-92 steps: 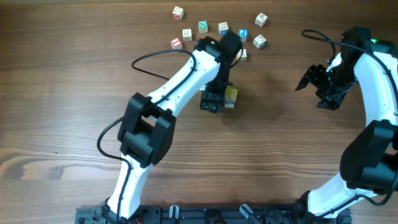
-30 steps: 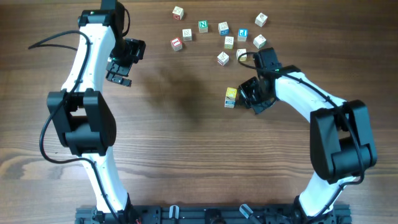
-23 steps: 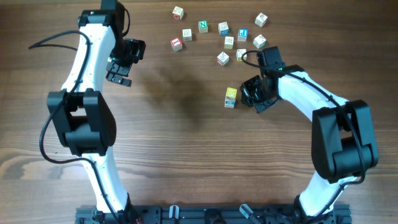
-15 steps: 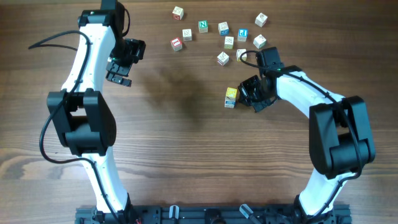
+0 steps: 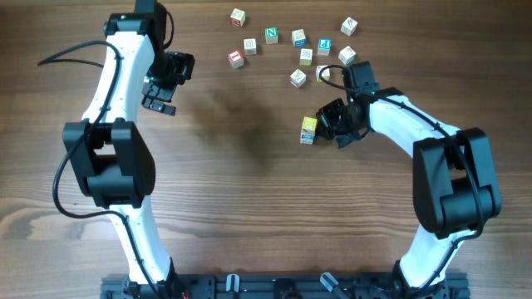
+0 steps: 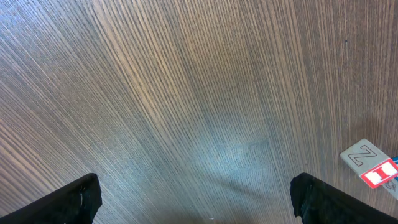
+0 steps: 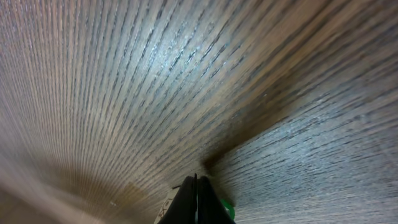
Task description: Form a tower
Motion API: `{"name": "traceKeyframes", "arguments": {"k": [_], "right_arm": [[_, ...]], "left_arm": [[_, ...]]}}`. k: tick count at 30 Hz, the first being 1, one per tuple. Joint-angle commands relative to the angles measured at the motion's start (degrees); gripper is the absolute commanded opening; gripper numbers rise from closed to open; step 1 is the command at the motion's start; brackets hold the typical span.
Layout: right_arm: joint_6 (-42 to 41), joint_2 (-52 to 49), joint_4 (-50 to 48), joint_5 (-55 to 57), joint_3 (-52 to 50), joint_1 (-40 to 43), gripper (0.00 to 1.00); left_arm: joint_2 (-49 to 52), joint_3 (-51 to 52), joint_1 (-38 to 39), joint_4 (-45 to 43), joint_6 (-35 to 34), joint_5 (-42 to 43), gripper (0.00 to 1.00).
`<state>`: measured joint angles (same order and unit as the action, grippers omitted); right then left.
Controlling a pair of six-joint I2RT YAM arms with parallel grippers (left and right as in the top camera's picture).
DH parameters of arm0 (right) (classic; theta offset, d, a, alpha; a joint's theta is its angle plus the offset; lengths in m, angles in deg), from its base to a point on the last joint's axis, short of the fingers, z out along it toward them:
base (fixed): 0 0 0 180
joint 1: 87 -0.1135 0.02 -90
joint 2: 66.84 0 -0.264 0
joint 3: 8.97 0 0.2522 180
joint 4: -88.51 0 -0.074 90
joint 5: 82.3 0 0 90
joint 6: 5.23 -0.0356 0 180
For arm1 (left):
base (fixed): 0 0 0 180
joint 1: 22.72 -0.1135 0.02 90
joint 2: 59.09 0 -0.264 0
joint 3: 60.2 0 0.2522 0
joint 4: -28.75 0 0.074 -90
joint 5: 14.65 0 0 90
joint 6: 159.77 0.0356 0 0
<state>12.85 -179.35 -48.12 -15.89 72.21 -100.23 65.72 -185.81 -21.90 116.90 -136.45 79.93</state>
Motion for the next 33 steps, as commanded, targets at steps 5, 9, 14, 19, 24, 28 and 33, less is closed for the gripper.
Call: {"name": "traceKeyframes", "arguments": {"k": [5, 9, 14, 19, 24, 28, 33], "right_arm": [[0.87, -0.98, -0.66, -1.36, -0.33, -0.09, 0.04], [0.98, -0.98, -1.38, -1.55, -0.33, -0.09, 0.04], [1.03, -0.98, -1.42, -1.75, -0.33, -0.09, 0.04], [0.92, -0.98, 1.25, 0.33, -0.33, -0.07, 0.04], [0.74, -0.96, 3.65, 1.27, -0.31, -0.07, 0.04], [1.03, -0.96, 5.14, 1.22, -0.31, -0.02, 0.04], [2.89, -0.96, 7.41, -0.48, -0.31, -0.04, 0.04]], "left_arm": [[-2.03, 0.42, -0.2, 0.02, 0.68, -0.59, 1.0], [-2.03, 0.42, -0.2, 0.02, 0.7, -0.59, 1.0], [-2.03, 0.42, -0.2, 0.02, 0.68, -0.59, 1.0], [-2.03, 0.42, -0.2, 0.02, 0.68, -0.59, 1.0], [-2.03, 0.42, -0.2, 0.02, 0.68, -0.59, 1.0], [-2.03, 0.42, -0.2, 0.02, 0.68, -0.59, 1.0], [-2.03, 0.42, -0.2, 0.02, 0.68, -0.59, 1.0]]}}
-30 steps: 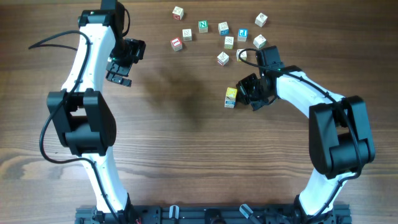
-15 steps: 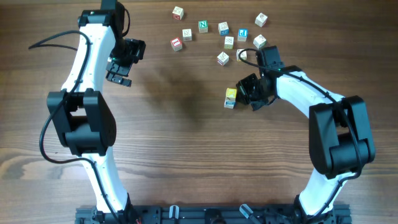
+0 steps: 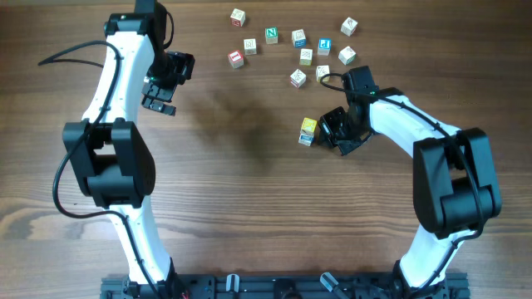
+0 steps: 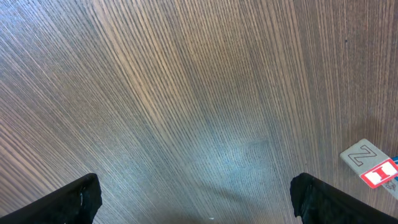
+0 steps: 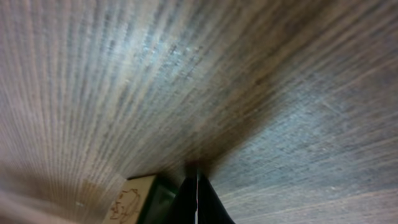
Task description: Form a tower
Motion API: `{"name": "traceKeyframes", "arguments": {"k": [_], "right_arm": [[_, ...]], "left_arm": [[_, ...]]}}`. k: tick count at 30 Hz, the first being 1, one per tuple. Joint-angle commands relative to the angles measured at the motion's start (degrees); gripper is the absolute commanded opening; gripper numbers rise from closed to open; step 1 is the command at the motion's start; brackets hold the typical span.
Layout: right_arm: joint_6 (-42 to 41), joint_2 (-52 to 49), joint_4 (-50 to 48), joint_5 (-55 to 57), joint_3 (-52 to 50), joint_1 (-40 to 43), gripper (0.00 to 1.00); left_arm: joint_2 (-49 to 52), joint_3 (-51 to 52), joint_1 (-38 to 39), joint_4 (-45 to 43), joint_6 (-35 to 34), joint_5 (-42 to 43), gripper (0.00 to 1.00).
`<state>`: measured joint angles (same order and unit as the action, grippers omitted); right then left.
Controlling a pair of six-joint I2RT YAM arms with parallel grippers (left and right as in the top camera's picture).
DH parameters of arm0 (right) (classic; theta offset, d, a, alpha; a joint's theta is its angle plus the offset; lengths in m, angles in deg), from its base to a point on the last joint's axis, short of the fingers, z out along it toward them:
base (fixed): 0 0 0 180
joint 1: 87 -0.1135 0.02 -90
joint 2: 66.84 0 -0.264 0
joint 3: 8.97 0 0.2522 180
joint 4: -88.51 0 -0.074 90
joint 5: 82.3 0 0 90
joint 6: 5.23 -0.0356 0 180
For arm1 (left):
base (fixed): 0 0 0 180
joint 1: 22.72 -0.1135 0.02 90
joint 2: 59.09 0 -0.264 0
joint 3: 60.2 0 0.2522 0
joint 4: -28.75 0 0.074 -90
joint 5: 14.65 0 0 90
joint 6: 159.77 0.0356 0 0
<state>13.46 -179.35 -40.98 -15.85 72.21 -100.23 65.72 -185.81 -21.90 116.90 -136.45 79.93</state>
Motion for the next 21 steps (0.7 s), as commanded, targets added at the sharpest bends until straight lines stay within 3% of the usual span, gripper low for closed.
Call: {"name": "traceKeyframes", "arguments": {"k": [1, 13, 21], "right_arm": [[2.32, -0.96, 0.24, -0.57, -0.31, -0.2, 0.04], [2.1, 0.11, 0.46, -0.17, -0.31, -0.83, 0.04], [9.27, 15.23, 8.81, 6.86, -0.31, -0.68, 0.04]], "left_arm": [[-2.03, 0.42, -0.2, 0.02, 0.68, -0.59, 1.0], [-2.03, 0.42, -0.2, 0.02, 0.68, -0.59, 1.0], [-2.03, 0.42, -0.2, 0.02, 0.68, -0.59, 1.0]]}}
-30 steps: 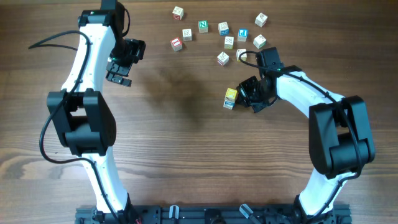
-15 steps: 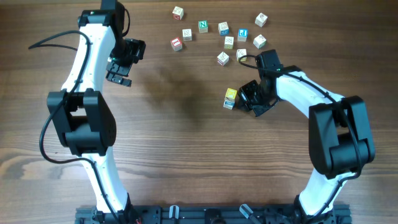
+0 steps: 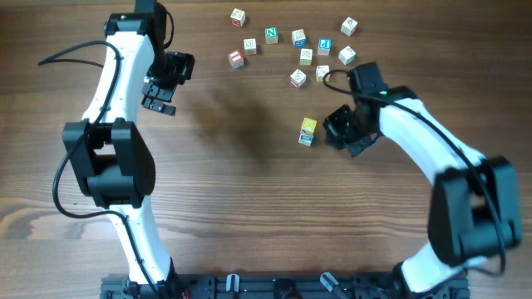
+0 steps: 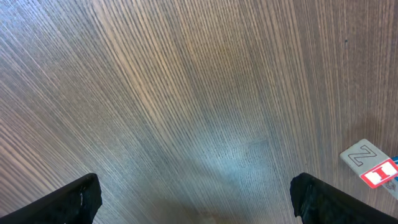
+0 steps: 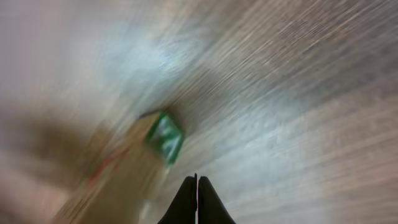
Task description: Form a tower
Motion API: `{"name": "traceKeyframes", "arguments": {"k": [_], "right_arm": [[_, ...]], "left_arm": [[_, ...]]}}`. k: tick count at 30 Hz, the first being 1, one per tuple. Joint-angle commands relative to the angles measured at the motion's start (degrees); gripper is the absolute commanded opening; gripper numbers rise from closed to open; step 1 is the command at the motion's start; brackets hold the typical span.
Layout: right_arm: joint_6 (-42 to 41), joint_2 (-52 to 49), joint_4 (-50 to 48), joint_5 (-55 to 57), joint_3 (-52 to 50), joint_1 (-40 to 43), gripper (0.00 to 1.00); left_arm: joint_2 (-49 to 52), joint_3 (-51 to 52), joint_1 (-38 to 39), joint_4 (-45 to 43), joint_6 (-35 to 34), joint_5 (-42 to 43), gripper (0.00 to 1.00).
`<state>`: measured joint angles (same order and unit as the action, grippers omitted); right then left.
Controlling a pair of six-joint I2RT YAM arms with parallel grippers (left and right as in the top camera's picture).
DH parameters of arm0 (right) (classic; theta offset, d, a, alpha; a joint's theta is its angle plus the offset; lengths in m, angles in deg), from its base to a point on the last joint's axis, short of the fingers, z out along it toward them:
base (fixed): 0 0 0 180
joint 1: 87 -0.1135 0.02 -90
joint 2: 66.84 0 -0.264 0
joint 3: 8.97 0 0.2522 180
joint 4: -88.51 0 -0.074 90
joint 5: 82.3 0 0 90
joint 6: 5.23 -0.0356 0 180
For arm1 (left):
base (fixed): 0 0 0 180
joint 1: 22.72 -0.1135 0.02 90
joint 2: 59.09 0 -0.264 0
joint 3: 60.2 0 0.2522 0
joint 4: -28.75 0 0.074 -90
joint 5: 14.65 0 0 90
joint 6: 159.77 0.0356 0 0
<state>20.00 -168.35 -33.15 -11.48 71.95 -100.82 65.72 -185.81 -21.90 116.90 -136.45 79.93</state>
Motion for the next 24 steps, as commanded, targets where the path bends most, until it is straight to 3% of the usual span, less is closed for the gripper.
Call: {"name": "traceKeyframes", "arguments": {"k": [1, 9, 24], "right_arm": [[-0.09, 4.39, 1.16, 3.15, -0.04, -0.09, 0.04], [-13.86, 3.67, 0.37, 8.15, -0.07, -4.66, 0.04], [-16.39, -0.31, -4.55, 9.03, -0.07, -6.23, 0.04]], "left_arm": [[-2.03, 0.42, -0.2, 0.02, 0.68, -0.59, 1.0], [-2.03, 0.42, -0.2, 0.02, 0.68, -0.59, 1.0], [-2.03, 0.42, -0.2, 0.02, 0.68, -0.59, 1.0]]}}
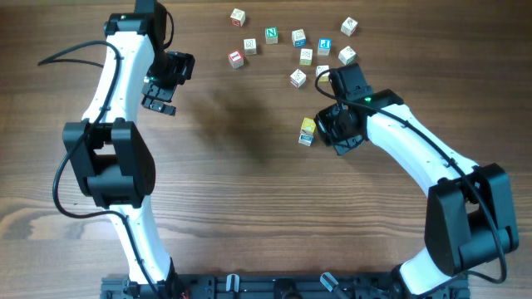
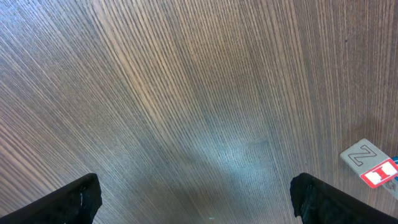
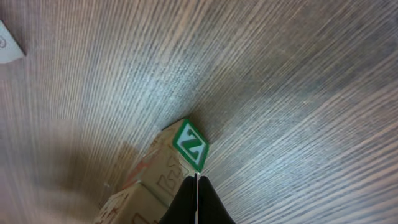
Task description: Form a tower
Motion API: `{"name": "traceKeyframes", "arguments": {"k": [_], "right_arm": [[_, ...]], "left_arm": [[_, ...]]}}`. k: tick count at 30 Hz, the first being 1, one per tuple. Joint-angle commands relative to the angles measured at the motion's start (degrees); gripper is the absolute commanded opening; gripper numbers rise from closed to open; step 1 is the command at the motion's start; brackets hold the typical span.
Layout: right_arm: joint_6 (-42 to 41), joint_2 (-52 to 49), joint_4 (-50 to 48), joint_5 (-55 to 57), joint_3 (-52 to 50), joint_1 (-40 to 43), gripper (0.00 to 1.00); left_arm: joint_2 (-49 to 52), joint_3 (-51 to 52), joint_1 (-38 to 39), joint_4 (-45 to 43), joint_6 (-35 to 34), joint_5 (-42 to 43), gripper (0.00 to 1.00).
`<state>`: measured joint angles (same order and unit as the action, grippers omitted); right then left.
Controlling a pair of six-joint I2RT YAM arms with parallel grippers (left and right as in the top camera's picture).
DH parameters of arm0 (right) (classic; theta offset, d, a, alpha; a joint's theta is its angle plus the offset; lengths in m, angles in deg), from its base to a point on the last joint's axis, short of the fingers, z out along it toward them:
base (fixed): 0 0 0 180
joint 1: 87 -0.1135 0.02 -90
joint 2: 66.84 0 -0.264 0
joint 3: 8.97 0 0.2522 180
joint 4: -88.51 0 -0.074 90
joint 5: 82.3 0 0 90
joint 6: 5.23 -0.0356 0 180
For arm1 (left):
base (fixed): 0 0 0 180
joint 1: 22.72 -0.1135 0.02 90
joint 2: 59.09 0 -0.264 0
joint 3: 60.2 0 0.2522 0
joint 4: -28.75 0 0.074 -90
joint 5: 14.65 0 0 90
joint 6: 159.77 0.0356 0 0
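Note:
A small two-block tower [image 1: 308, 130] with a yellow-topped block stands right of the table's middle. In the right wrist view its blocks [image 3: 155, 180] lie at lower left, one showing a green Z face [image 3: 189, 144]. My right gripper [image 1: 326, 130] is just right of the tower, its fingers [image 3: 197, 199] pressed shut with nothing between them, tips right at the green face. My left gripper [image 1: 158, 91] hangs open at the far left, over bare wood, its fingers [image 2: 78, 199] wide apart.
Several loose letter blocks [image 1: 298, 37] lie scattered along the far edge, the nearest one [image 1: 298, 78] just beyond the tower. The left wrist view shows a Z block [image 2: 362, 154] and a red block [image 2: 380, 173] at its right edge.
My right arm has shifted and its gripper sits closer to the tower. The right wrist view was blurred and is now sharp, with the green Z face at the fingertips. The tower stands in the same place.
My right gripper stayed shut and low beside the two-block tower throughout, shifting a little around its right side. The tower has stood in the same spot. My left arm has stayed open and still at the far left.

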<state>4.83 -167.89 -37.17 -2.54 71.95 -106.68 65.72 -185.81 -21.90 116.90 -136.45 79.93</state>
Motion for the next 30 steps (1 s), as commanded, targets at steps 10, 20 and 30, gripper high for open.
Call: {"name": "traceKeyframes", "arguments": {"k": [10, 20, 30], "right_arm": [[-1.22, -0.76, -0.57, -0.74, -0.07, -0.39, 0.04], [-1.2, -1.22, -0.5, 0.2, -0.15, -0.42, 0.04], [-1.27, -2.62, -0.76, -2.38, -0.15, -0.39, 0.04]], "left_arm": [[-2.03, 0.42, -0.2, 0.02, 0.68, -0.59, 1.0], [-2.03, 0.42, -0.2, 0.02, 0.68, -0.59, 1.0], [-2.03, 0.42, -0.2, 0.02, 0.68, -0.59, 1.0]]}}
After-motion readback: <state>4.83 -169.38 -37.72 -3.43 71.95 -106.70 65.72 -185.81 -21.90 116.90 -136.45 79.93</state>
